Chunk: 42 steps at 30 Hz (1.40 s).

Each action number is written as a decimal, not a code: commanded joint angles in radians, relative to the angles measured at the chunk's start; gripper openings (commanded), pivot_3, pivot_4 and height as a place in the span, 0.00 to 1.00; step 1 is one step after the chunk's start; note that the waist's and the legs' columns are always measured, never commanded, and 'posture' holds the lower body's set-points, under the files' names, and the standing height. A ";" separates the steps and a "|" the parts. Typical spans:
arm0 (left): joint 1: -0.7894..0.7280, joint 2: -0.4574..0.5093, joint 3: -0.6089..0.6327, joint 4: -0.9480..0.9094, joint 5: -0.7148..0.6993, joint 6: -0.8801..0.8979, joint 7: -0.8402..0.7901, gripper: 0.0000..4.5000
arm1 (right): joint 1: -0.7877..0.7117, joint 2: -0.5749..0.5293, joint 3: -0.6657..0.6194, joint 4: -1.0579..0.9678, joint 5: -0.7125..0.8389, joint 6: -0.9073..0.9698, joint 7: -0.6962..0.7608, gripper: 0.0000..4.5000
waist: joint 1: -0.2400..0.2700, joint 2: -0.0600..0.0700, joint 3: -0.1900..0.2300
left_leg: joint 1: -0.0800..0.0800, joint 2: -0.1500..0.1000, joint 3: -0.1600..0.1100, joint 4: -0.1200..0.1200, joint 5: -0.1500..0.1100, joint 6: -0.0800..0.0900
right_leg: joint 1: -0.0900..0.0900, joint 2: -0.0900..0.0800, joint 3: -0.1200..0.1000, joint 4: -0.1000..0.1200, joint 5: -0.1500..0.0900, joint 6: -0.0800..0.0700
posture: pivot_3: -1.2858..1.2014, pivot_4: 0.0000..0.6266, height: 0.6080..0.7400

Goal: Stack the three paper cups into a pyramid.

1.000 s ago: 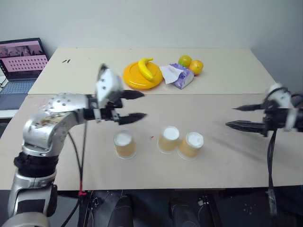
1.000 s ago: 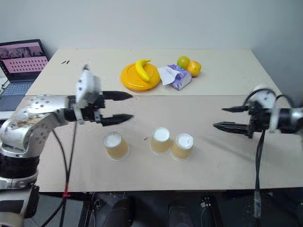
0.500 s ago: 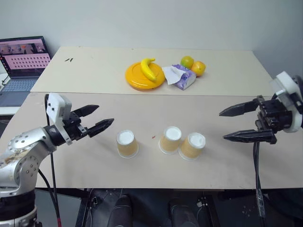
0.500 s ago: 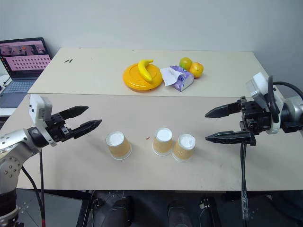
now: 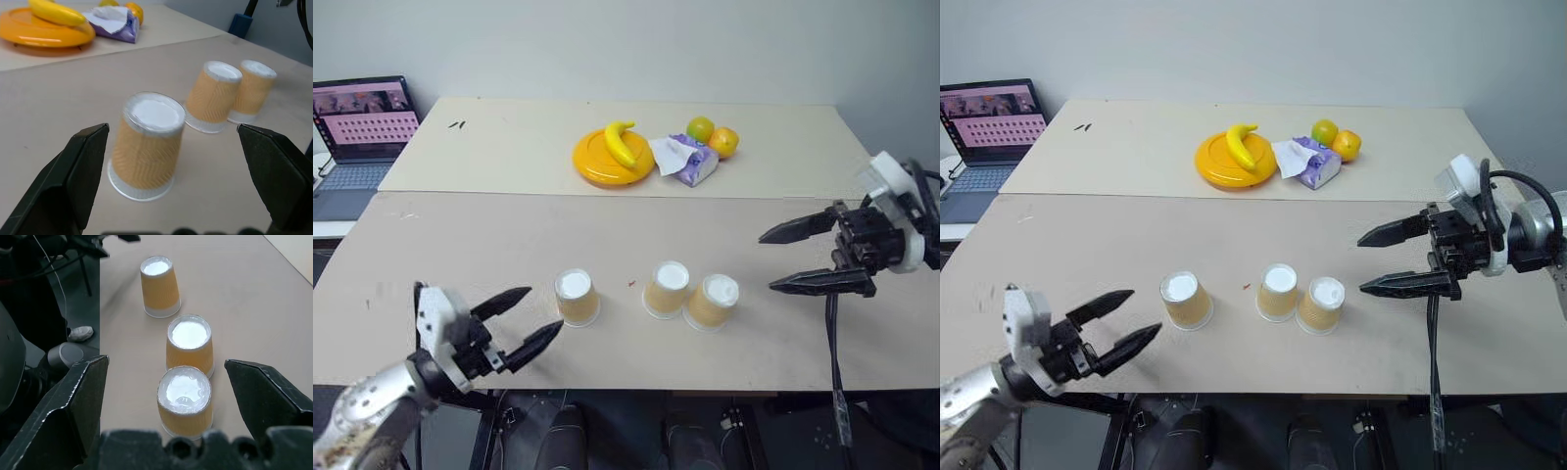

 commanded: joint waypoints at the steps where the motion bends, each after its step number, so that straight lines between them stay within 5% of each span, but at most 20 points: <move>1: 0.043 -0.051 -0.066 0.009 0.086 -0.133 0.002 1.00 | -0.070 -0.009 -0.090 -0.026 0.096 0.066 -0.020 0.99 | 0.000 0.000 0.000 | 0.000 0.000 0.000 0.000 0.000 0.000 | 0.000 0.000 0.000 0.000 0.000 0.000 | 0.52 0.24 0.94; 14: -0.028 -0.163 -0.217 0.230 0.286 -0.423 0.061 1.00 | -0.196 0.015 -0.137 -0.034 0.262 0.200 -0.098 0.99 | 0.001 0.000 0.000 | 0.000 0.000 0.000 0.000 0.000 0.000 | 0.000 0.000 0.000 -0.001 0.000 0.000 | 0.52 0.24 0.94; 33: -0.257 -0.169 -0.341 0.344 0.341 -0.422 0.137 1.00 | -0.142 -0.008 -0.195 -0.113 0.288 0.224 -0.178 0.99 | 0.001 0.000 0.000 | -0.001 0.000 0.000 -0.001 0.000 0.000 | 0.000 0.000 0.000 0.000 0.000 0.000 | 0.52 0.24 0.94; 39: -0.293 -0.181 -0.354 0.367 0.334 -0.431 0.142 0.58 | -0.147 -0.009 -0.183 -0.098 0.278 0.211 -0.178 1.00 | 0.001 0.000 0.000 | 0.000 0.000 0.000 -0.001 0.000 0.000 | 0.000 0.000 0.000 0.000 0.000 0.000 | 0.52 0.24 0.94; 42: -0.316 -0.182 -0.348 0.367 0.324 -0.422 0.152 0.55 | -0.148 -0.014 -0.184 -0.091 0.273 0.209 -0.175 1.00 | 0.001 0.000 0.000 | -0.001 0.000 0.000 -0.001 0.000 0.000 | 0.000 0.000 0.000 0.000 0.000 0.000 | 0.52 0.24 0.94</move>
